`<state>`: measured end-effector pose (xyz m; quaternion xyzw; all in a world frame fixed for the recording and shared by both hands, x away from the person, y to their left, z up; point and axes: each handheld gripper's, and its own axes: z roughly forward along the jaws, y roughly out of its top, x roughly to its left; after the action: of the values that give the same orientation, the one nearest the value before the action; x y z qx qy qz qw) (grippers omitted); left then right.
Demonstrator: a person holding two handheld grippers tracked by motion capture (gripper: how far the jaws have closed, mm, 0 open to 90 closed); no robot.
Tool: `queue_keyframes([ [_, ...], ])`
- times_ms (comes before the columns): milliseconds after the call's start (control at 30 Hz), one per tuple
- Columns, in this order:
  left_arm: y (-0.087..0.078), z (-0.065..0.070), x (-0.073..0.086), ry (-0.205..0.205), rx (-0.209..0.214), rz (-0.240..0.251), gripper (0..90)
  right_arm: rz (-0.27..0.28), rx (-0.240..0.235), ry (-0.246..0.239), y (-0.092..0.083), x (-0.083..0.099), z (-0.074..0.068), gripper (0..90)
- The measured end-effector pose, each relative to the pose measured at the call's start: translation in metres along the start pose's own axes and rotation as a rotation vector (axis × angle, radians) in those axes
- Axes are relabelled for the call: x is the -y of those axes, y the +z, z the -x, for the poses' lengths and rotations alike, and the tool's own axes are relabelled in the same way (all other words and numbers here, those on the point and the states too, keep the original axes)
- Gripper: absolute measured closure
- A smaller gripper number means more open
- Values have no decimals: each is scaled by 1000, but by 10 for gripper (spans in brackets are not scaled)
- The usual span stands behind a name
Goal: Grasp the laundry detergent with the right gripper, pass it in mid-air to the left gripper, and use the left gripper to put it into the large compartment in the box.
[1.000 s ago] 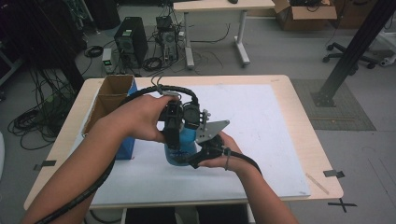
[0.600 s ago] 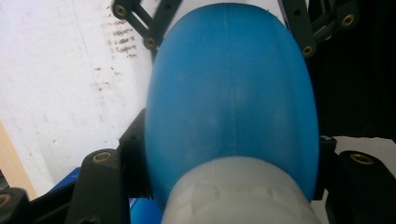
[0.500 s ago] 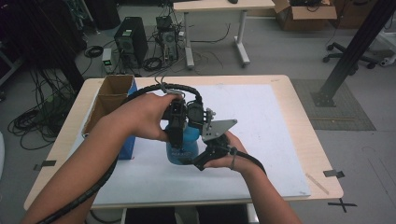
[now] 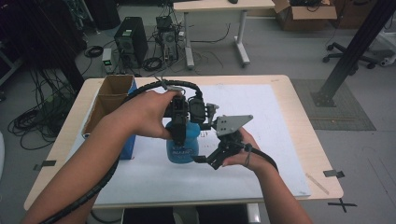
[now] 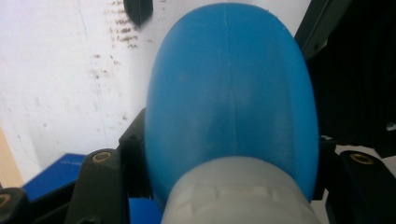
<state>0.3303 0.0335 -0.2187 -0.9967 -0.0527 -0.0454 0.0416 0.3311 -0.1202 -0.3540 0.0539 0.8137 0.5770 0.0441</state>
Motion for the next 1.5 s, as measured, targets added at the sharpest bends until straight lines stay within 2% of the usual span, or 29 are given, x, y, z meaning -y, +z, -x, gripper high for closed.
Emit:
queue_keyframes([
  [100,-4,-7,5,-58,20,-1,385,-7,22,10,-14,-2,6,3],
  [200,-11,-17,13,-142,47,13,385,-24,58,15,-31,-5,12,2],
  [300,-18,-25,22,-223,50,30,385,-42,90,10,-46,-7,15,2],
  [400,-27,-32,28,-307,38,24,385,-53,114,26,-62,-6,18,2],
  [467,-32,-37,31,-345,31,16,385,-63,133,44,-70,-4,19,2],
  [567,-39,-44,37,-410,17,13,385,-98,155,60,-80,-1,20,3],
  [667,-45,-49,42,-484,22,9,385,-123,176,68,-88,2,20,3],
  [833,-54,-57,51,-576,24,-9,385,-122,198,71,-101,3,21,4],
  [933,-60,-63,58,-657,29,-5,385,-137,204,77,-105,4,21,5],
  [1033,-66,-68,66,-718,32,0,385,-150,213,83,-108,5,23,5],
  [1233,-79,-78,83,-808,35,5,385,-199,218,83,-115,1,29,6],
  [1333,-85,-83,91,-850,24,3,385,-269,219,73,-118,-2,35,8],
  [1500,-93,-89,105,-892,10,4,385,-355,209,62,-119,-11,43,16],
])
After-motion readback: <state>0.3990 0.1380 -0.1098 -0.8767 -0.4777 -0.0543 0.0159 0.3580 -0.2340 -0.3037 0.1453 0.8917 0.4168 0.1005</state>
